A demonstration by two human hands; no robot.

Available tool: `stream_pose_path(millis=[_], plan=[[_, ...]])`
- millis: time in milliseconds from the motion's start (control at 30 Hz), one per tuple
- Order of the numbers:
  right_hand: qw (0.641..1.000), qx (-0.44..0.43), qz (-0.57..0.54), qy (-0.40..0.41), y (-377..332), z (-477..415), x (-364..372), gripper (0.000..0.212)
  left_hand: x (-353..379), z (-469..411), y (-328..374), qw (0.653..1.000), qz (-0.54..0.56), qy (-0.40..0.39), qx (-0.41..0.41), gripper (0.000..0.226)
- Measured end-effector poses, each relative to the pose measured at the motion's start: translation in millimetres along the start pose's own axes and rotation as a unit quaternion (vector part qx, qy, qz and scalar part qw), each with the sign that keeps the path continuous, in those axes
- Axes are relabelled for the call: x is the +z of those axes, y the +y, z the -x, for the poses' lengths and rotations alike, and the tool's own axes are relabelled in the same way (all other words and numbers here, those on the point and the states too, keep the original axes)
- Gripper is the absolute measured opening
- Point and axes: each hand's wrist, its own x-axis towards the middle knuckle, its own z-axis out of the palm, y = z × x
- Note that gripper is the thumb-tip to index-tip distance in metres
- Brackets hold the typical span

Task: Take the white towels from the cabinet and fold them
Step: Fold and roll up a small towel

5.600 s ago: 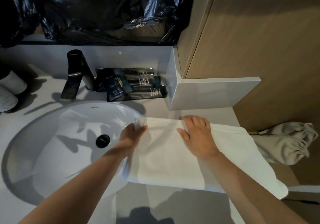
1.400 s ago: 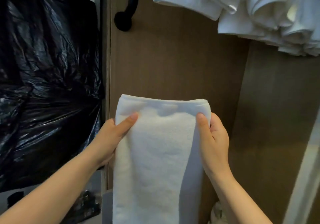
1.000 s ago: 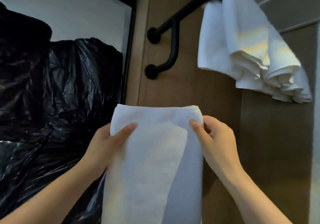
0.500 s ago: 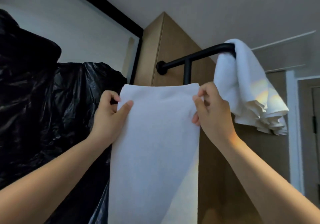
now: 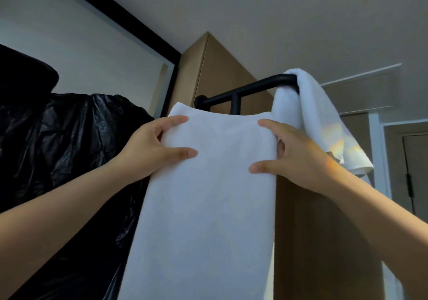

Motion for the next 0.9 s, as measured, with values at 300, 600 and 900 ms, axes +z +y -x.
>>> stream_pose_path(millis=[300, 600, 900], plan=[[0.989, -0.061, 0.124, 0.052, -18, -44, -24, 0.107, -10, -38, 16, 0.979, -0.167, 0.055, 0.101, 0.087], [0.942, -0.098, 0.303, 0.111, -25, -116, -56, 0.101, 11, -119, 25, 0.972, -0.165, 0.114, 0.124, 0.090], [0.960, -0.028, 0.267, 0.083, 0, -165, -66, 0.089, 37, -187, 22, 0.982, -0.144, 0.089, 0.079, 0.083]])
